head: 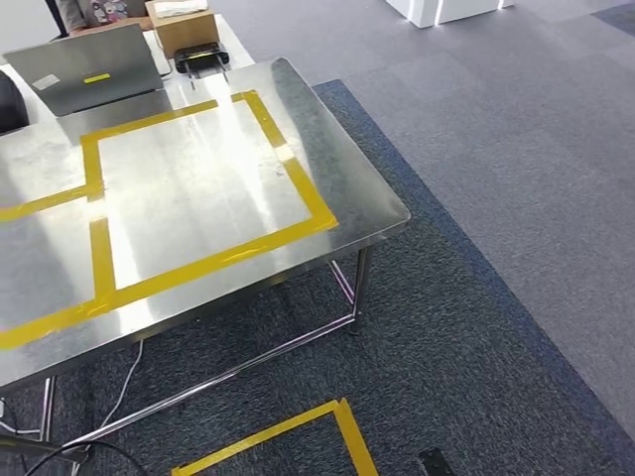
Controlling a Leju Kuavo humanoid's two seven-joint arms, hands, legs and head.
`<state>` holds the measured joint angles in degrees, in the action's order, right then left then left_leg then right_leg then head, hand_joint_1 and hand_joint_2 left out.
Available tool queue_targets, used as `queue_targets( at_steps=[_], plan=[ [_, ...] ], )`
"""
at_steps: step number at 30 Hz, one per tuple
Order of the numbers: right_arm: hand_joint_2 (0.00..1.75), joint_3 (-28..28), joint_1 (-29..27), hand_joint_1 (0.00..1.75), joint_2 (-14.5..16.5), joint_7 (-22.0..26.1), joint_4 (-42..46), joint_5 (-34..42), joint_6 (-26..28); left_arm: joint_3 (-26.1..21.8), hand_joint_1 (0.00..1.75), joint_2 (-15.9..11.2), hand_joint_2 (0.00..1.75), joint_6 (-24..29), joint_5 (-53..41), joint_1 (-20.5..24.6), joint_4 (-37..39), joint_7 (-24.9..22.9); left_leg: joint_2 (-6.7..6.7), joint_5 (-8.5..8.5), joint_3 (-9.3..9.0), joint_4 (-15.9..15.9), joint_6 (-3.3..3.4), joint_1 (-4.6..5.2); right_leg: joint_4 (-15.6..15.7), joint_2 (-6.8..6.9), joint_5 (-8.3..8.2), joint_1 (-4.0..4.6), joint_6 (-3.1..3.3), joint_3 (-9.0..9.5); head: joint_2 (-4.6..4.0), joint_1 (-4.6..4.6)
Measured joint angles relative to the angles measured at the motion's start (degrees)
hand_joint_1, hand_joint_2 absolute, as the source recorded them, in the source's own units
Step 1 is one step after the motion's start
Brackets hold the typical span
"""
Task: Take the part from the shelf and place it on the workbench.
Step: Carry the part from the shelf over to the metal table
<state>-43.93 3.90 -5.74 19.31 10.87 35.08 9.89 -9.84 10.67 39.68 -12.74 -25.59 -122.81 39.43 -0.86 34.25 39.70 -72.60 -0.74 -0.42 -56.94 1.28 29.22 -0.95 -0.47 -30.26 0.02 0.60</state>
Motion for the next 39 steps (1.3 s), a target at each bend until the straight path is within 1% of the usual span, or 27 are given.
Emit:
queue_targets(
  at_steps=[1,2,3,5,7,9,10,12,13,14,15,16,17,18,19,21,23,25,27,29,31,32,33,35,36,37,39],
  plan=[
    [1.75,0.0,-0.04,0.0,0.0,-0.01,-0.07,-0.01,-0.19,0.01,1.75,-0.02,1.75,-0.08,0.0,-0.03,0.0,0.0,0.13,0.18,0.78,-1.71,-0.06,-0.05,-0.01,0.82,0.12,0.05,0.01,0.12,0.0,0.01],
    [1.75,0.0,-0.04,0.0,0.01,-0.02,-0.12,-0.03,-0.43,0.01,1.75,-0.04,1.75,-0.21,-0.01,-0.05,0.0,0.0,0.26,-0.72,0.51,-1.28,-0.04,-0.07,-0.01,1.6,0.27,0.08,-0.03,0.3,0.0,0.0],
    [1.75,0.0,-0.01,0.0,0.01,-0.03,-0.15,-0.05,-0.69,0.01,1.75,-0.05,1.75,-0.36,-0.01,-0.05,0.0,0.0,0.63,-2.56,-0.9,1.41,0.09,-0.05,-0.01,2.35,0.45,0.1,-0.11,0.58,0.0,0.0],
    [1.75,0.0,0.07,0.0,0.01,-0.03,-0.16,-0.1,-1.1,0.01,1.75,-0.05,1.75,-0.62,-0.03,0.0,0.0,0.0,3.03,-5.91,-4.91,9.31,0.64,0.33,-0.05,3.63,0.9,0.31,-0.44,1.05,0.0,-0.03],
    [1.75,0.0,0.13,0.0,0.0,-0.05,-0.21,-0.1,-1.27,0.03,1.75,-0.05,1.75,-0.75,-0.04,0.07,0.0,0.0,4.83,-6.7,-6.88,13.57,1.31,0.81,-0.07,4.8,1.34,0.63,-1.02,1.16,0.0,-0.04],
    [1.75,0.0,0.29,0.0,-0.01,-0.07,-0.26,-0.14,-1.38,0.01,1.75,-0.05,1.75,-0.86,-0.03,-0.05,0.0,0.0,3.92,-6.56,-6.78,13.94,1.92,0.94,0.1,6.04,1.58,0.74,-1.63,1.62,0.0,-0.06],
    [1.75,0.0,0.41,0.0,-0.04,-0.08,-0.27,-0.21,-1.44,-0.01,1.75,-0.04,1.75,-0.92,-0.01,-0.13,0.0,0.0,3.28,-6.7,-6.8,14.14,2.23,0.82,0.02,5.74,1.82,0.67,-1.95,1.8,0.0,-0.01],
    [1.75,-0.01,0.55,0.0,-0.14,-0.08,-0.28,-0.39,-1.54,-0.03,1.75,0.0,1.75,-1.2,0.0,-0.05,0.0,0.0,2.09,-7.05,-6.94,14.52,2.92,0.47,-2.57,2.75,3.71,0.44,-2.51,0.86,0.0,0.25],
    [1.75,-0.01,0.52,0.0,-0.19,-0.09,-0.3,-0.48,-1.6,-0.04,1.75,0.02,1.75,-1.37,-0.01,0.03,0.0,0.0,1.53,-7.15,-6.93,14.59,3.17,0.34,-5.81,0.77,5.45,0.32,-2.69,-0.77,0.0,0.43],
    [1.75,-0.02,0.42,0.0,-0.21,-0.11,-0.31,-0.54,-1.65,-0.05,1.75,0.04,1.75,-1.53,-0.01,0.09,0.0,0.0,0.88,-7.18,-6.86,14.57,3.34,0.31,-9.89,-0.48,7.29,0.26,-2.79,-2.84,0.0,0.54],
    [1.75,-0.02,0.29,0.0,-0.21,-0.14,-0.32,-0.57,-1.69,-0.07,1.75,0.07,1.75,-1.68,-0.02,0.11,0.0,0.0,0.15,-7.18,-6.83,14.55,3.43,0.32,-13.76,-0.95,8.61,0.25,-2.86,-4.94,0.0,0.59],
    [1.75,-0.02,0.15,0.0,-0.21,-0.15,-0.33,-0.6,-1.72,-0.09,1.75,0.11,1.75,-1.78,-0.02,0.1,0.0,0.0,-0.62,-7.18,-6.84,14.54,3.45,0.35,-16.27,-1.12,8.96,0.25,-2.88,-6.5,0.0,0.59],
    [1.75,-0.02,0.04,0.0,-0.22,-0.15,-0.35,-0.61,-1.74,-0.1,1.75,0.15,1.75,-1.86,-0.03,0.1,0.0,0.0,-1.44,-7.17,-6.87,14.5,3.44,0.36,-16.48,-1.2,8.03,0.26,-2.85,-7.04,0.0,0.61],
    [1.75,-0.02,0.0,0.0,-0.23,-0.15,-0.37,-0.6,-1.77,-0.1,1.75,0.19,1.75,-1.92,-0.04,0.09,0.0,0.0,-2.25,-7.15,-6.94,14.47,3.41,0.36,-14.39,-1.41,6.07,0.26,-2.74,-6.51,0.0,0.62],
    [1.75,-0.02,-0.02,0.0,-0.26,-0.14,-0.39,-0.58,-1.81,-0.11,1.75,0.22,1.75,-1.95,-0.08,0.1,0.0,0.0,-2.98,-7.11,-7.02,14.43,3.35,0.35,-10.56,-1.93,3.53,0.24,-2.57,-5.12,0.0,0.64],
    [1.75,-0.02,0.06,0.0,-0.4,-0.09,-0.49,-0.5,-2.0,-0.14,1.75,0.26,1.75,-2.05,-0.25,0.09,0.0,0.0,-4.13,-6.94,-7.05,14.22,2.98,0.41,-3.13,-3.65,0.47,0.18,-2.09,-2.14,0.0,0.65],
    [1.75,-0.02,0.22,0.0,-0.5,-0.01,-0.58,-0.24,-2.31,-0.16,1.75,0.28,1.75,-2.22,-0.41,0.0,0.0,0.0,-4.94,-6.85,-6.9,14.19,2.3,0.31,-0.42,-4.5,0.3,0.31,-1.57,-0.88,0.0,0.62],
    [1.75,-0.02,0.34,0.0,-0.47,0.04,-0.6,0.06,-2.59,-0.16,1.75,0.33,1.75,-2.37,-0.46,-0.08,0.0,0.0,-5.34,-6.87,-6.76,14.27,1.56,0.08,-0.06,-3.94,0.09,0.33,-0.92,-0.38,0.0,0.63],
    [1.75,-0.01,0.28,0.0,-0.46,0.09,-0.61,0.22,-2.78,-0.19,1.75,0.38,1.75,-2.46,-0.46,-0.05,0.0,0.0,-3.44,-5.63,-5.94,12.32,0.9,0.14,0.4,-3.24,-0.18,0.08,-0.29,0.16,0.0,0.47],
    [1.75,0.03,0.03,0.0,-0.49,0.12,-0.67,0.34,-3.05,-0.21,1.75,0.42,1.75,-2.65,-0.45,0.05,0.0,0.0,-0.75,-2.3,-3.15,6.08,0.33,0.06,0.6,-2.47,-0.06,0.03,0.08,0.53,0.0,0.17],
    [1.75,0.16,-0.23,0.0,-0.53,0.12,-0.78,0.43,-3.41,-0.22,1.75,0.43,1.75,-2.92,-0.45,0.04,0.02,0.0,0.08,0.09,0.1,-0.53,-0.03,-0.23,0.57,-1.71,0.29,0.08,0.2,0.86,0.0,0.06],
    [1.75,0.26,-0.3,0.0,-0.53,0.12,-0.81,0.45,-3.59,-0.22,1.75,0.43,1.75,-3.03,-0.44,0.01,0.03,0.0,0.14,-0.31,0.65,-1.4,-0.12,-0.34,0.56,-1.42,0.48,0.09,0.14,1.07,0.0,0.04],
    [1.75,0.34,-0.34,0.0,-0.53,0.12,-0.83,0.47,-3.75,-0.23,1.75,0.43,1.75,-3.1,-0.44,-0.01,0.04,0.0,0.16,-1.8,0.12,-0.01,-0.13,-0.41,0.55,-1.19,0.69,0.09,0.05,1.35,0.0,0.04],
    [1.75,0.45,-0.33,0.0,-0.52,0.12,-0.84,0.5,-3.97,-0.25,1.75,0.43,1.75,-3.18,-0.44,0.01,0.04,0.0,0.34,-5.89,-3.36,7.38,0.13,-0.43,0.56,-0.87,1.21,0.11,-0.3,1.9,0.0,0.05],
    [1.75,0.49,-0.28,0.0,-0.51,0.12,-0.84,0.51,-4.03,-0.25,1.75,0.44,1.75,-3.21,-0.44,0.04,0.05,0.0,0.45,-7.02,-5.02,10.84,0.36,-0.33,0.5,-0.78,1.56,0.19,-0.63,2.03,0.0,0.03],
    [1.75,0.55,-0.23,0.0,-0.52,0.12,-0.84,0.52,-4.06,-0.26,1.75,0.44,1.75,-3.23,-0.44,0.07,0.06,0.0,0.54,-7.37,-6.1,12.98,0.61,-0.19,0.52,-0.69,1.83,0.26,-0.99,2.05,0.0,0.06],
    [1.75,0.72,-0.12,0.0,-0.53,0.12,-0.85,0.55,-4.15,-0.28,1.75,0.44,1.75,-3.38,-0.38,0.03,0.08,0.0,0.53,-6.78,-6.61,13.93,1.21,0.11,0.78,-0.55,2.17,0.32,-1.73,2.16,0.0,0.1]
  ],
)
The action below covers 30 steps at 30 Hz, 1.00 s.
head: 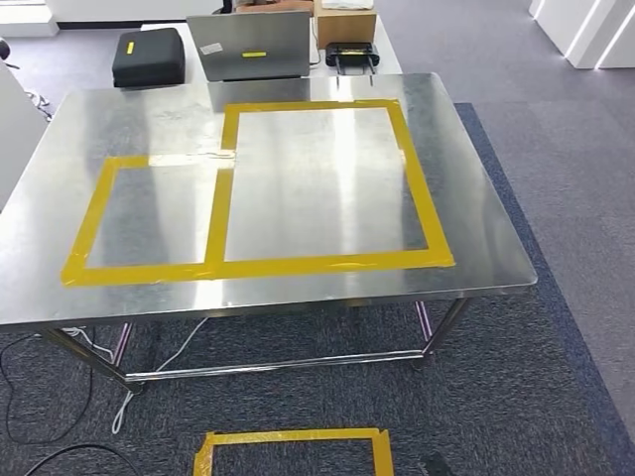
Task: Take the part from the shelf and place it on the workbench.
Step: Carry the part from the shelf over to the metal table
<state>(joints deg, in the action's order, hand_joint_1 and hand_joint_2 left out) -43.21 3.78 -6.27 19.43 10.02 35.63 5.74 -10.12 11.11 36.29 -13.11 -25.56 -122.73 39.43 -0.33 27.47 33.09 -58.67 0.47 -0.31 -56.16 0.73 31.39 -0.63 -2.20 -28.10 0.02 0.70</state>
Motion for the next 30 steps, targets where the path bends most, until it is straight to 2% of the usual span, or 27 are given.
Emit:
queue_targets(
  at_steps=[2,3,4,6,7,8,9,10,12,14,16,19,20,21,23,24,25,26,27,28,29,30],
  plan=[
    [1.75,0.15,0.13,0.0,-0.02,0.01,-0.01,0.03,-0.11,-0.04,1.75,0.02,1.75,-0.24,0.07,-0.07,0.01,0.0,-0.08,0.06,-0.4,0.4,0.71,-0.15,-0.07,0.01,0.43,-0.1,-0.6,0.23,0.0,0.16],
    [1.75,0.19,0.23,0.0,-0.03,0.01,-0.01,0.04,-0.19,-0.06,1.75,0.03,1.75,-0.36,0.09,-0.05,0.01,0.0,-0.09,0.08,-0.64,0.68,1.08,-0.27,-1.29,-0.09,1.19,-0.11,-0.82,-0.32,0.0,0.33],
    [1.75,0.2,0.28,0.0,-0.04,0.01,-0.01,0.07,-0.26,-0.06,1.75,0.04,1.75,-0.45,0.05,0.0,0.01,0.0,-0.08,0.15,-0.87,0.9,1.43,-0.38,-3.88,-0.26,2.51,-0.12,-0.99,-1.7,0.0,0.51],
    [1.75,0.21,0.21,0.0,-0.05,0.0,-0.01,0.09,-0.43,-0.06,1.75,0.03,1.75,-0.57,0.03,0.06,0.01,0.0,-0.05,0.57,-1.11,0.93,1.98,-0.24,-12.08,-0.5,5.77,-0.11,-1.14,-6.63,0.0,0.75],
    [1.75,0.21,0.13,0.0,-0.05,-0.01,-0.01,0.09,-0.48,-0.06,1.75,0.03,1.75,-0.6,0.02,0.06,0.02,0.0,-0.08,0.82,-1.31,0.91,2.12,-0.15,-15.63,-0.54,6.59,-0.11,-1.18,-9.04,0.0,0.79],
    [1.75,0.21,0.04,0.0,-0.05,-0.03,-0.01,0.09,-0.51,-0.06,1.75,0.03,1.75,-0.61,0.02,0.06,0.02,0.0,-0.16,1.1,-1.62,0.9,2.18,-0.07,-17.32,-0.55,6.17,-0.1,-1.16,-10.57,0.0,0.81],
    [1.75,0.21,-0.04,0.0,-0.05,-0.05,-0.02,0.08,-0.51,-0.06,1.75,0.03,1.75,-0.62,0.02,0.04,0.03,0.0,-0.26,1.41,-2.01,0.89,2.17,-0.02,-17.0,-0.56,4.73,-0.09,-1.1,-11.05,0.0,0.84],
    [1.75,0.21,-0.08,0.0,-0.07,-0.07,-0.02,0.08,-0.5,-0.07,1.75,0.03,1.75,-0.62,0.02,0.03,0.03,0.0,-0.35,1.72,-2.46,0.88,2.12,0.01,-15.1,-0.57,2.72,-0.07,-0.99,-10.66,0.0,0.87],
    [1.75,0.23,-0.12,0.0,-0.13,-0.09,-0.03,0.05,-0.49,-0.08,1.75,0.03,1.75,-0.63,0.02,0.03,0.03,0.0,-0.45,2.42,-3.39,0.89,1.93,0.06,-8.57,-0.62,-1.75,0.01,-0.53,-8.33,0.0,0.89],
    [1.75,0.24,-0.06,0.0,-0.2,-0.11,-0.1,0.01,-0.49,-0.08,1.75,0.03,1.75,-0.65,0.02,0.06,0.03,0.0,-0.48,3.18,-3.94,0.75,1.44,0.21,-3.4,-0.67,-3.79,0.22,0.02,-5.79,0.0,0.79],
    [1.75,0.24,0.05,0.0,-0.22,-0.15,-0.16,-0.05,-0.49,-0.07,1.75,0.03,1.75,-0.66,0.0,0.09,0.03,0.0,-0.5,3.65,-4.11,0.75,0.84,0.25,-2.06,-0.71,-3.43,0.46,0.47,-4.71,0.0,0.66],
    [1.75,0.24,0.03,0.0,-0.2,-0.17,-0.16,-0.16,-0.48,-0.05,1.75,0.04,1.75,-0.67,-0.04,0.12,0.02,0.0,-0.4,4.67,-4.14,-0.25,-0.1,0.13,-1.28,-0.64,-3.12,0.15,1.19,-3.99,0.0,0.49],
    [1.75,0.25,0.02,0.0,-0.19,-0.18,-0.16,-0.19,-0.47,-0.08,1.75,0.02,1.75,-0.68,-0.04,0.12,0.02,0.0,-0.35,5.72,-3.24,-2.38,-0.46,0.07,-0.98,-0.57,-3.0,-0.02,1.46,-3.54,0.0,0.4],
    [1.75,0.25,0.02,0.0,-0.19,-0.19,-0.17,-0.21,-0.46,-0.1,1.75,0.01,1.75,-0.75,-0.02,0.11,0.03,0.0,-0.3,7.12,-1.54,-5.76,-0.79,-0.08,-0.83,-0.49,-2.8,-0.09,1.7,-3.13,0.0,0.33],
    [1.75,0.28,0.05,0.0,-0.2,-0.21,-0.18,-0.26,-0.38,-0.18,1.75,-0.01,1.75,-1.21,0.08,0.08,0.08,0.0,-0.27,9.52,3.04,-13.44,-1.32,-0.4,-0.79,-0.42,-2.19,-0.11,1.91,-2.45,0.0,0.28],
    [1.75,0.3,0.01,0.0,-0.2,-0.23,-0.18,-0.3,-0.36,-0.25,1.75,0.01,1.75,-1.68,0.19,0.05,0.14,0.0,-0.25,9.38,4.67,-15.52,-1.5,-0.55,-0.79,-0.42,-1.84,-0.14,1.87,-2.03,0.0,0.28],
    [1.75,0.32,-0.03,0.0,-0.19,-0.25,-0.18,-0.35,-0.33,-0.37,1.75,0.03,1.75,-2.25,0.3,0.04,0.23,0.0,-0.23,7.96,5.29,-15.4,-1.62,-0.68,-0.8,-0.45,-1.45,-0.18,1.76,-1.5,0.0,0.28],
    [1.75,0.32,-0.08,0.0,-0.18,-0.26,-0.18,-0.41,-0.34,-0.51,1.75,0.04,1.75,-2.85,0.38,0.05,0.34,0.0,-0.2,5.47,4.86,-13.11,-1.69,-0.79,-0.8,-0.5,-1.0,-0.27,1.57,-0.84,0.0,0.27],
    [1.75,0.33,-0.11,0.0,-0.16,-0.26,-0.18,-0.46,-0.34,-0.66,1.75,0.07,1.75,-3.46,0.38,0.08,0.48,-0.01,-0.11,2.68,3.74,-9.51,-1.72,-0.88,-0.81,-0.53,-0.49,-0.36,1.26,-0.32,0.0,0.27],
    [1.75,0.33,-0.08,0.0,-0.16,-0.27,-0.2,-0.51,-0.33,-0.82,1.75,0.09,1.75,-4.05,0.27,0.16,0.71,-0.05,-0.02,0.73,2.58,-6.27,-1.7,-0.82,-0.83,-0.57,0.01,-0.34,0.88,0.11,-0.01,0.21],
    [1.75,0.33,-0.01,0.0,-0.16,-0.33,-0.22,-0.55,-0.33,-1.0,1.75,0.14,1.75,-4.62,0.11,0.24,0.94,-0.09,0.07,-0.11,1.5,-3.56,-1.45,-0.73,-0.89,-0.59,0.41,-0.3,0.46,0.22,-0.01,0.09],
    [1.75,0.33,0.09,0.0,-0.16,-0.4,-0.25,-0.59,-0.32,-1.2,1.75,0.22,1.75,-5.23,-0.06,0.31,1.19,-0.14,0.13,-0.08,0.9,-2.1,-1.12,-0.6,-0.88,-0.58,0.67,-0.23,0.09,0.21,-0.01,0.12]
  ],
)
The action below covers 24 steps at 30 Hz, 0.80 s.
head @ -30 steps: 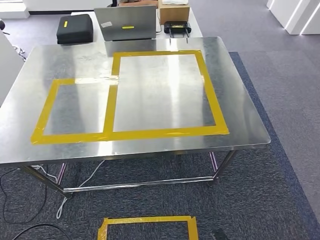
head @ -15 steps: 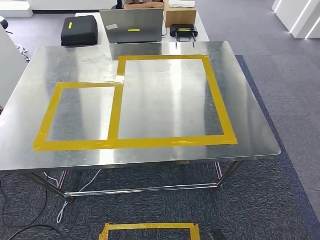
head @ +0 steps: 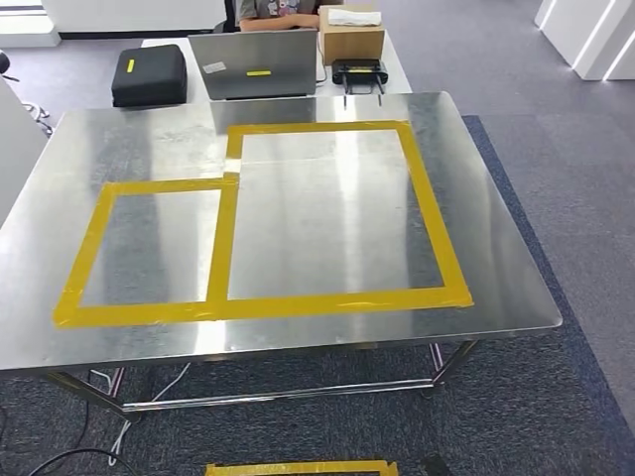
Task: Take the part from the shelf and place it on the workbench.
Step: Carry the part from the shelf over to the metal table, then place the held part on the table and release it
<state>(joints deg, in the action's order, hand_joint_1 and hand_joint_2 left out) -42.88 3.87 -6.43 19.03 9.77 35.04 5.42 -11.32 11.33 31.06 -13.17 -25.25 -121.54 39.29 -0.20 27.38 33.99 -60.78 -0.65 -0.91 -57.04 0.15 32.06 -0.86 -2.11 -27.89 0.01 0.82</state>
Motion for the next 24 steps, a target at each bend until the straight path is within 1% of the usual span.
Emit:
queue_targets(
  at_steps=[2,4,5,8,9,12,13,15,17,18,21,24],
  plan=[
    [1.75,0.01,0.21,0.0,-0.01,-0.17,-0.02,-0.13,0.01,-0.51,1.75,0.18,1.75,-1.18,-0.41,0.11,0.43,-0.14,-0.05,0.9,-0.44,0.85,0.94,0.19,0.25,0.11,0.15,0.04,-0.56,0.19,-0.01,0.09],
    [1.75,0.01,0.34,0.0,0.0,-0.25,-0.01,-0.37,0.0,-0.95,1.75,0.35,1.75,-2.32,-0.88,0.32,0.79,-0.7,-0.09,0.97,-0.83,1.08,1.59,0.16,0.09,0.13,0.42,-0.02,-0.94,0.41,-0.01,0.35],
    [1.75,0.01,0.4,0.0,0.0,-0.27,0.0,-0.48,-0.01,-1.11,1.75,0.39,1.75,-2.93,-1.06,0.58,1.04,-1.23,-0.1,1.04,-1.08,1.18,1.74,0.13,-0.27,0.08,0.09,0.01,-0.75,0.48,0.0,0.43],
    [1.75,-0.01,0.65,0.0,0.01,-0.52,0.0,-0.86,-0.07,-1.47,1.75,0.22,1.75,-4.82,-1.71,1.76,2.3,-3.5,-0.15,1.27,-1.37,1.18,1.72,0.27,-0.8,-0.05,-1.06,0.13,0.72,0.42,0.01,0.57],
    [1.75,-0.01,0.75,0.0,0.01,-0.65,0.0,-1.03,-0.11,-1.67,1.75,-0.03,1.75,-5.4,-1.98,2.19,2.86,-4.31,-0.16,1.32,-1.37,1.19,1.78,0.3,-0.69,-0.05,-1.01,0.14,0.95,0.42,0.01,0.56],
    [1.75,-0.11,0.97,0.0,-0.01,-1.0,0.0,-1.72,-0.42,-2.6,1.75,-1.53,1.75,-6.84,-2.59,4.14,4.88,-6.71,-0.16,1.44,-1.29,1.19,1.95,0.41,-0.17,0.0,-0.86,0.11,0.96,0.67,0.01,0.58],
    [1.75,-0.18,1.09,0.0,-0.02,-1.13,0.01,-1.97,-0.57,-2.96,1.75,-2.22,1.75,-7.12,-2.85,4.98,5.64,-7.5,-0.13,1.45,-1.24,1.18,1.97,0.48,0.27,0.03,-0.58,0.08,0.89,0.89,0.01,0.59],
    [1.75,-0.31,1.33,0.0,-0.01,-1.42,0.08,-2.47,-0.85,-3.77,1.75,-3.97,1.75,-7.58,-3.67,6.79,7.46,-9.18,-0.07,1.46,-1.2,1.15,2.02,0.63,1.16,0.1,-0.1,-0.1,-0.15,1.4,0.01,0.53],
    [1.75,-0.46,1.48,0.0,-0.01,-1.77,0.17,-2.96,-1.12,-4.53,1.75,-5.94,1.75,-7.93,-4.75,8.69,9.47,-10.99,-0.04,1.43,-1.32,1.16,2.05,0.69,1.55,0.16,0.05,-0.23,-1.2,1.61,0.01,0.51],
    [1.75,-0.57,1.58,0.0,-0.01,-1.93,0.21,-3.17,-1.24,-4.86,1.75,-6.85,1.75,-8.06,-5.3,9.51,10.41,-11.8,-0.04,1.42,-1.44,1.19,2.06,0.67,1.58,0.18,0.09,-0.23,-1.31,1.55,0.01,0.53],
    [1.75,-0.89,2.12,0.0,-0.02,-2.52,0.3,-3.75,-1.61,-5.59,1.75,-9.66,1.75,-8.24,-7.36,12.04,13.63,-13.98,-0.05,1.39,-1.8,1.29,2.02,0.59,1.58,0.28,0.15,-0.16,-1.25,1.54,0.01,0.51],
    [1.75,-1.26,2.78,0.0,-0.02,-3.48,0.38,-4.3,-2.01,-5.97,1.75,-13.08,1.75,-8.57,-10.45,15.39,17.76,-16.83,-0.07,1.3,-1.88,1.34,1.89,0.41,1.56,0.39,0.15,0.02,-1.22,1.62,0.01,0.51]
  ],
)
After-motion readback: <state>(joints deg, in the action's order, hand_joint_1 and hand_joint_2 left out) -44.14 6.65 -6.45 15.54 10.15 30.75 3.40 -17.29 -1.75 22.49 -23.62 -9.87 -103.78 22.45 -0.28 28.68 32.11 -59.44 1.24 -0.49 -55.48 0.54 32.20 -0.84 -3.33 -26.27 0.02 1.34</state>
